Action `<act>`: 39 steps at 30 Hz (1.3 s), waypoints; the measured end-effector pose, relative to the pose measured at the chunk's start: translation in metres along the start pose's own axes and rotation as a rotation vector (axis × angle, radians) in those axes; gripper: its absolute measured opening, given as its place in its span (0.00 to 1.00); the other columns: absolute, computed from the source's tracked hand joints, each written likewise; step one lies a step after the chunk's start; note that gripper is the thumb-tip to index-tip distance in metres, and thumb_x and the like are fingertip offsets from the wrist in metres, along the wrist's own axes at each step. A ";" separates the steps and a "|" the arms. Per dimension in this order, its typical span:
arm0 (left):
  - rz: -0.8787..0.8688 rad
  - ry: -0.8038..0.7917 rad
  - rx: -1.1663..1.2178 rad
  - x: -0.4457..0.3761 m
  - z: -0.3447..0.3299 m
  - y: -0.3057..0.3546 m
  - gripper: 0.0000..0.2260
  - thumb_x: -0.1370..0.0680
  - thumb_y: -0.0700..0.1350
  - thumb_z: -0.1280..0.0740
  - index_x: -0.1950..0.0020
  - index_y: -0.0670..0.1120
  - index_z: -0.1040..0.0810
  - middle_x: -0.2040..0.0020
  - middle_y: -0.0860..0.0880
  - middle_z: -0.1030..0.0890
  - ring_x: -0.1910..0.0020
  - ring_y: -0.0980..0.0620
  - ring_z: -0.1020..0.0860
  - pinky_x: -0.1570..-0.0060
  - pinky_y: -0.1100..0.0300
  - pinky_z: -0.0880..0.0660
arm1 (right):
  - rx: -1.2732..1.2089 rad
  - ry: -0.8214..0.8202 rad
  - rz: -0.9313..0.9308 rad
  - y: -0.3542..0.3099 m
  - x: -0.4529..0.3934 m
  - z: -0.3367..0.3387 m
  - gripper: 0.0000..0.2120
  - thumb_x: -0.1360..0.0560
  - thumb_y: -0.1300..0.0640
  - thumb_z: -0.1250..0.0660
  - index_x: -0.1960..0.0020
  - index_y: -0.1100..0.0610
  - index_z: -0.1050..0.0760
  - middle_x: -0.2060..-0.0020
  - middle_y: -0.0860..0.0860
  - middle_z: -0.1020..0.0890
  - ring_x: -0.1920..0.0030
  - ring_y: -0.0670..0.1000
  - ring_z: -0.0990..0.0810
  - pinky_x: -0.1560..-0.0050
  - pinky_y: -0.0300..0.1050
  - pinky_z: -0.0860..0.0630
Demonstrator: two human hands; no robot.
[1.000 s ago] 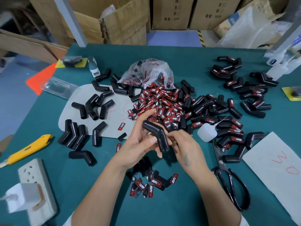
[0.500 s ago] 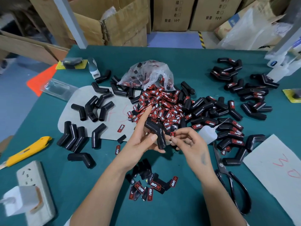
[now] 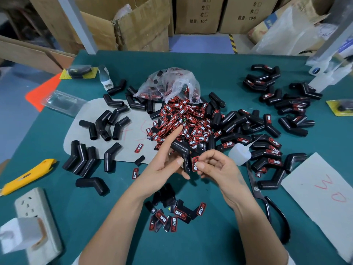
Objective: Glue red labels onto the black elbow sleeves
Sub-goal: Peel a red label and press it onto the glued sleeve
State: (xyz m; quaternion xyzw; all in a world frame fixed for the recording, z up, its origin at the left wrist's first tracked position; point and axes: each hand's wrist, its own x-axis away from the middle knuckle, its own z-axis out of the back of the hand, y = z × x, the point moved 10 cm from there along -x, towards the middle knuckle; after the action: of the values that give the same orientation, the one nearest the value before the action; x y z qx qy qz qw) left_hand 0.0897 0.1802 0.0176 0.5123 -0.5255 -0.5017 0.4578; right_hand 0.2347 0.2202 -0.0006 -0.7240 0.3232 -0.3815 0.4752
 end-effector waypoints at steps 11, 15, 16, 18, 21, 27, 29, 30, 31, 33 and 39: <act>0.025 -0.053 -0.025 0.001 -0.006 -0.006 0.33 0.14 0.35 0.39 0.15 0.60 0.45 0.29 0.42 0.25 0.47 0.35 0.22 0.47 0.49 0.17 | 0.069 0.026 0.059 -0.005 0.001 0.001 0.10 0.30 0.57 0.20 0.55 0.46 0.19 0.60 0.50 0.17 0.56 0.48 0.19 0.51 0.40 0.20; 0.016 -0.054 -0.033 0.000 -0.007 -0.005 0.33 0.14 0.35 0.38 0.15 0.61 0.44 0.20 0.47 0.33 0.46 0.26 0.25 0.47 0.48 0.17 | 0.137 0.014 0.089 -0.007 0.002 -0.001 0.11 0.29 0.56 0.21 0.55 0.45 0.21 0.59 0.48 0.16 0.53 0.46 0.19 0.50 0.40 0.21; 0.012 -0.057 -0.034 0.000 -0.007 -0.005 0.33 0.14 0.35 0.38 0.16 0.62 0.44 0.18 0.47 0.36 0.45 0.26 0.24 0.46 0.48 0.17 | 0.142 0.013 0.094 -0.008 0.002 -0.002 0.11 0.29 0.56 0.21 0.55 0.45 0.21 0.59 0.48 0.16 0.53 0.46 0.19 0.50 0.40 0.21; 0.011 -0.064 -0.032 0.000 -0.007 -0.005 0.33 0.14 0.37 0.38 0.16 0.63 0.44 0.17 0.46 0.37 0.44 0.26 0.24 0.46 0.47 0.17 | 0.150 0.020 0.101 -0.008 0.002 -0.001 0.11 0.30 0.55 0.20 0.55 0.45 0.21 0.59 0.49 0.16 0.52 0.46 0.19 0.50 0.40 0.21; 0.022 -0.076 -0.033 0.001 -0.008 -0.007 0.33 0.14 0.36 0.39 0.15 0.60 0.46 0.29 0.43 0.24 0.47 0.28 0.24 0.46 0.48 0.17 | 0.156 0.048 0.103 -0.008 0.002 0.004 0.12 0.31 0.54 0.20 0.54 0.45 0.21 0.59 0.49 0.16 0.51 0.47 0.18 0.48 0.42 0.20; 0.033 -0.082 -0.059 0.004 -0.010 -0.004 0.33 0.13 0.35 0.39 0.14 0.57 0.48 0.36 0.57 0.22 0.47 0.26 0.24 0.44 0.49 0.17 | 0.186 0.062 0.119 -0.009 0.004 0.004 0.13 0.26 0.63 0.21 0.53 0.49 0.22 0.58 0.52 0.16 0.51 0.48 0.17 0.49 0.42 0.19; 0.018 -0.099 -0.077 0.005 -0.012 -0.001 0.33 0.13 0.35 0.39 0.14 0.56 0.49 0.32 0.65 0.23 0.47 0.32 0.20 0.44 0.50 0.17 | 0.194 0.070 0.123 -0.010 0.005 0.004 0.13 0.27 0.63 0.21 0.53 0.50 0.22 0.58 0.53 0.16 0.51 0.48 0.17 0.50 0.41 0.19; 0.015 -0.105 -0.083 0.005 -0.013 0.000 0.33 0.13 0.35 0.39 0.14 0.56 0.49 0.30 0.66 0.24 0.47 0.37 0.19 0.44 0.50 0.17 | 0.200 0.073 0.125 -0.010 0.005 0.004 0.13 0.27 0.63 0.21 0.53 0.50 0.22 0.58 0.53 0.16 0.51 0.48 0.17 0.50 0.41 0.19; 0.015 -0.105 -0.086 0.005 -0.013 0.001 0.33 0.13 0.36 0.39 0.14 0.56 0.49 0.28 0.64 0.25 0.46 0.41 0.18 0.44 0.51 0.17 | 0.205 0.074 0.126 -0.011 0.005 0.003 0.13 0.27 0.63 0.21 0.53 0.50 0.22 0.58 0.53 0.16 0.51 0.48 0.17 0.50 0.42 0.19; 0.019 -0.095 -0.085 0.004 -0.011 -0.001 0.33 0.13 0.37 0.38 0.14 0.58 0.48 0.23 0.58 0.29 0.45 0.44 0.18 0.44 0.50 0.17 | 0.204 0.070 0.129 -0.011 0.005 0.002 0.13 0.27 0.63 0.21 0.53 0.51 0.22 0.58 0.52 0.15 0.51 0.47 0.17 0.50 0.42 0.19; 0.007 -0.100 -0.069 0.001 -0.011 -0.003 0.33 0.14 0.38 0.37 0.16 0.63 0.44 0.16 0.44 0.42 0.45 0.39 0.19 0.44 0.48 0.17 | 0.217 0.075 0.139 -0.013 0.006 0.002 0.13 0.27 0.63 0.21 0.53 0.50 0.23 0.58 0.50 0.15 0.51 0.46 0.17 0.51 0.40 0.20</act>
State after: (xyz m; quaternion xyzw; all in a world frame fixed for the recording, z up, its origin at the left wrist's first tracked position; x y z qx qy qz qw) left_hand 0.1008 0.1784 0.0155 0.4687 -0.5320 -0.5428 0.4502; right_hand 0.2403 0.2205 0.0124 -0.6293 0.3472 -0.4072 0.5636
